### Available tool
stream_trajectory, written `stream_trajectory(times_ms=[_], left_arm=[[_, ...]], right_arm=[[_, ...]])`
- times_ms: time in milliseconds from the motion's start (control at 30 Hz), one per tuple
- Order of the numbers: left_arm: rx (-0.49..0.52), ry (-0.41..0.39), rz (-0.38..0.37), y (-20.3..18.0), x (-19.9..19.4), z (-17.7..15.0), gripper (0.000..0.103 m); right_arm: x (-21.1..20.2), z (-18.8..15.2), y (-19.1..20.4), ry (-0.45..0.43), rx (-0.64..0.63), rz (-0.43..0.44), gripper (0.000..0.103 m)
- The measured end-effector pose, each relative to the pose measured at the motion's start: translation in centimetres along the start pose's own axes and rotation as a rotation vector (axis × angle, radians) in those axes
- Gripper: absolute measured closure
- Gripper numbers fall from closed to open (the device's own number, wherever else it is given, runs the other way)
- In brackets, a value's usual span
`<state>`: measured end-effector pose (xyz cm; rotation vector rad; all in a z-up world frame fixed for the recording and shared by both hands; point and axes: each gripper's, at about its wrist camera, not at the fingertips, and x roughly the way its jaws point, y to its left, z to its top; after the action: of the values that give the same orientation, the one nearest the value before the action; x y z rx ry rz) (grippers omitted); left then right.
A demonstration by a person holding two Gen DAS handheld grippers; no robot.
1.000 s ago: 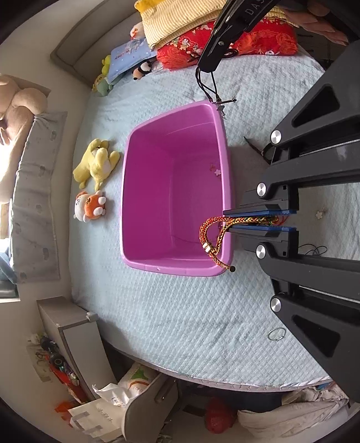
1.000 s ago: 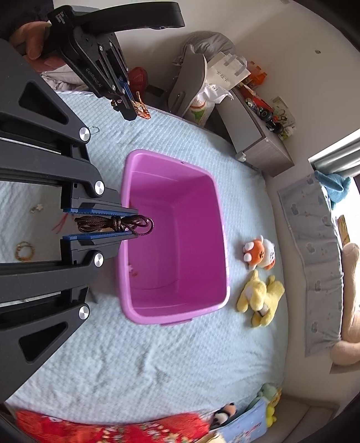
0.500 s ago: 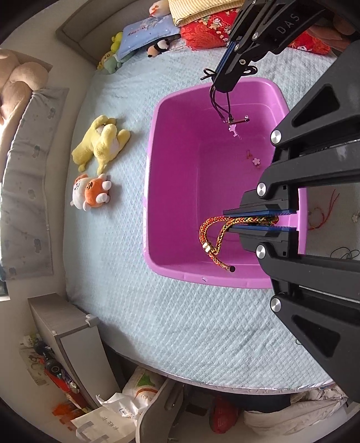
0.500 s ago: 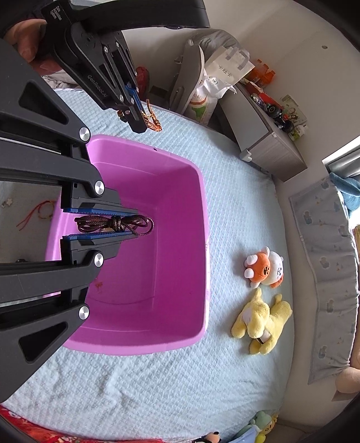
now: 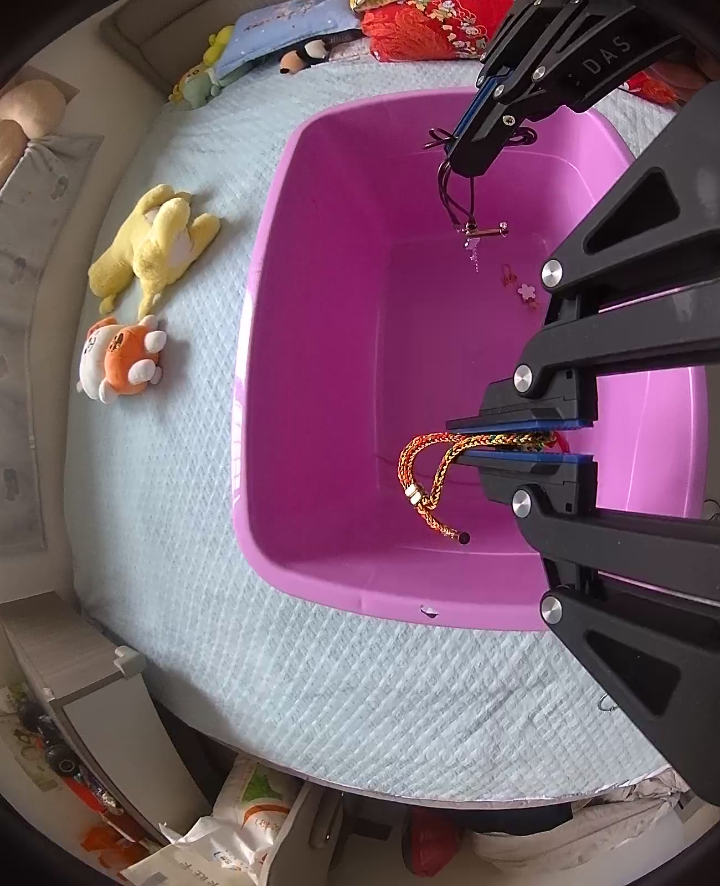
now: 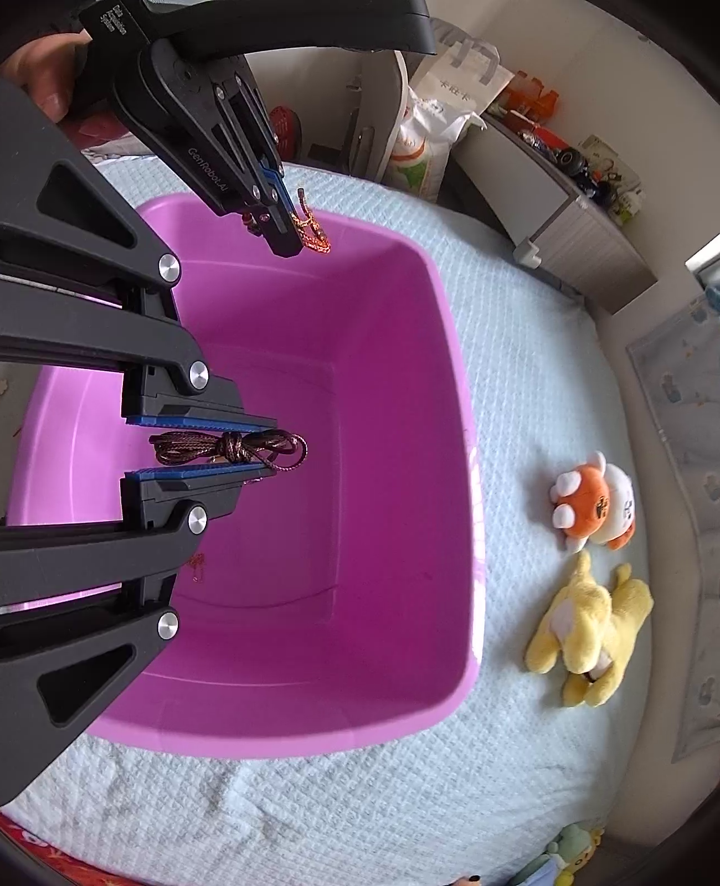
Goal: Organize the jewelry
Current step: 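Hold the orange bracelet and brown cord with both tools above the basin, then open both tools to drop the orange bracelet and brown cord into the basin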
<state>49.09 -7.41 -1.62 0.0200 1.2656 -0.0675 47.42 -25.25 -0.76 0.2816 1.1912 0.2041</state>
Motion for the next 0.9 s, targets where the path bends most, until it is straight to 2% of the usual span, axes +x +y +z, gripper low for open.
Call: stream_trajectory(times_ms=[267,467,500,533,567,600,633,700,733,900], left_arm=[[-0.007,0.073,0.011,-0.1,3.9,0.5,0.097],[0.006,0.115,0.029,0.1,5.4,0.6,0.094],[0.006,0.116,0.03,0.2,5.5,0.6,0.09],[0.008,0.118,0.032,0.2,5.5,0.5,0.073],[0.012,0.113,0.039,0.2,5.4,0.5,0.061],[0.016,0.102,0.05,0.2,5.2,0.5,0.038],[0.018,0.086,0.061,0.2,4.9,0.4,0.025],[0.02,0.076,0.065,0.2,4.6,0.5,0.023],[0.02,0.084,0.066,0.2,4.7,0.6,0.02],[0.005,0.097,0.066,0.5,4.5,0.4,0.019]], right_arm=[[3.7,0.8,-0.5,0.066,0.005,-0.026,0.093],[5.6,1.1,-1.2,0.115,0.015,-0.032,0.093],[5.9,1.2,-1.4,0.123,0.017,-0.033,0.092],[6.2,1.2,-1.4,0.136,0.016,-0.039,0.086],[6.3,1.2,-1.4,0.145,0.014,-0.043,0.081],[6.4,1.2,-1.5,0.152,0.01,-0.05,0.066],[6.5,1.3,-1.6,0.158,0.012,-0.059,0.05],[6.4,1.1,-1.6,0.163,0.019,-0.065,0.045],[6.4,1.0,-1.7,0.165,0.022,-0.066,0.045],[6.2,0.8,-1.9,0.182,0.037,-0.065,0.045]])
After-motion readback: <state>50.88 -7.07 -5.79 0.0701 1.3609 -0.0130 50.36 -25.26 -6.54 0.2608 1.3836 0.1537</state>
